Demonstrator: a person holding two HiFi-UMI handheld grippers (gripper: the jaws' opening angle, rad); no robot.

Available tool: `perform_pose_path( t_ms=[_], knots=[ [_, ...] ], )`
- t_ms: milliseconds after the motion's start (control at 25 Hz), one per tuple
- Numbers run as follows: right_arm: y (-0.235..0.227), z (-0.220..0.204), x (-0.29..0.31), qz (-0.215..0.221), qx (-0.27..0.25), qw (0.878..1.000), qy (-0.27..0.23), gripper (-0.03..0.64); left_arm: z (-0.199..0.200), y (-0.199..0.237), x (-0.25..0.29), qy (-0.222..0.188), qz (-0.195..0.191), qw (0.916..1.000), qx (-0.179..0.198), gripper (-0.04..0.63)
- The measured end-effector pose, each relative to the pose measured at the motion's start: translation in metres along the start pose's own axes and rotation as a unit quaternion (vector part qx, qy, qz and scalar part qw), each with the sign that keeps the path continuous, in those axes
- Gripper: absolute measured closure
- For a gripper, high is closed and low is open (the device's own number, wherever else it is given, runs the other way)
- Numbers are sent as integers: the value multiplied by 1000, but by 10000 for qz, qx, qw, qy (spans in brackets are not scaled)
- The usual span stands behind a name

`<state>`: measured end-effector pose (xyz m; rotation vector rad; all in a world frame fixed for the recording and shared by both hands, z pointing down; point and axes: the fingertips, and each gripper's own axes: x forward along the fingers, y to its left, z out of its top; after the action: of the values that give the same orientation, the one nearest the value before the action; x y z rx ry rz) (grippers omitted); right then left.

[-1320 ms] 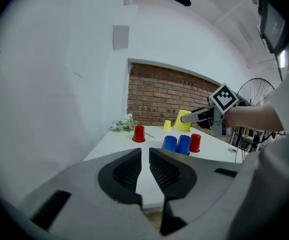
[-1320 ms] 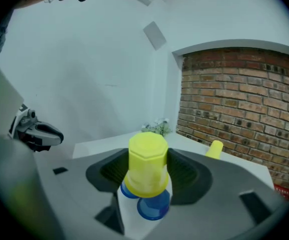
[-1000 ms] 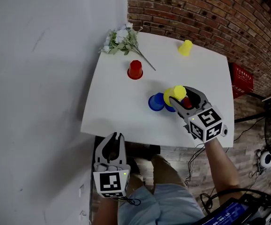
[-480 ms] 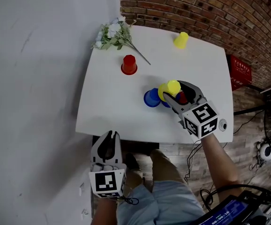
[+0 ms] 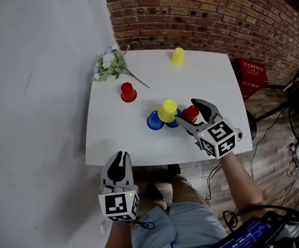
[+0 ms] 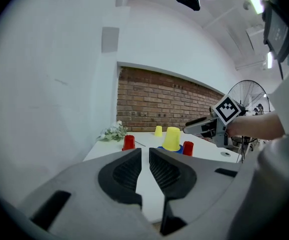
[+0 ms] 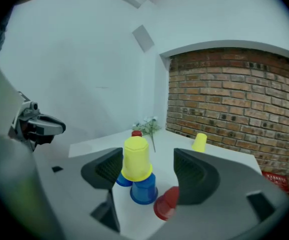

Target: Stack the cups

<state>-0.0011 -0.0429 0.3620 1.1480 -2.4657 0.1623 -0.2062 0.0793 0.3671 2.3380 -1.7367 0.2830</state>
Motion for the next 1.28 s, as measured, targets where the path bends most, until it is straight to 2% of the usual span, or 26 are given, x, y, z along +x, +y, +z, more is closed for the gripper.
perform_pose_path(
  t_ms=[200,320,520,720,840,1080,1280],
  knots=[
    [-45,-2,-45,-549,116,9984,-87,305,24,-11,13,-172,-147,9996,163,540],
    [-76,-7,-62,-776,154,9968,-98,310,33,-19,28,-272,-162,9995,60,546],
    [-126,-24,-48,-827,162,9964,56,310,36,-32,56,-332,-103,9994,-38,555],
    [-183,-23,18,-675,35,9977,59,305,38,-27,99,-365,-3,9991,-197,555],
    [-210,-21,68,-463,-10,9989,71,295,34,-19,119,-235,235,9992,-216,555],
    [-242,-17,165,-183,-162,9996,128,275,26,2,147,1,706,9972,-252,555],
    [-256,-21,224,-75,-35,9997,250,260,14,25,156,202,993,9936,-502,555]
  ],
)
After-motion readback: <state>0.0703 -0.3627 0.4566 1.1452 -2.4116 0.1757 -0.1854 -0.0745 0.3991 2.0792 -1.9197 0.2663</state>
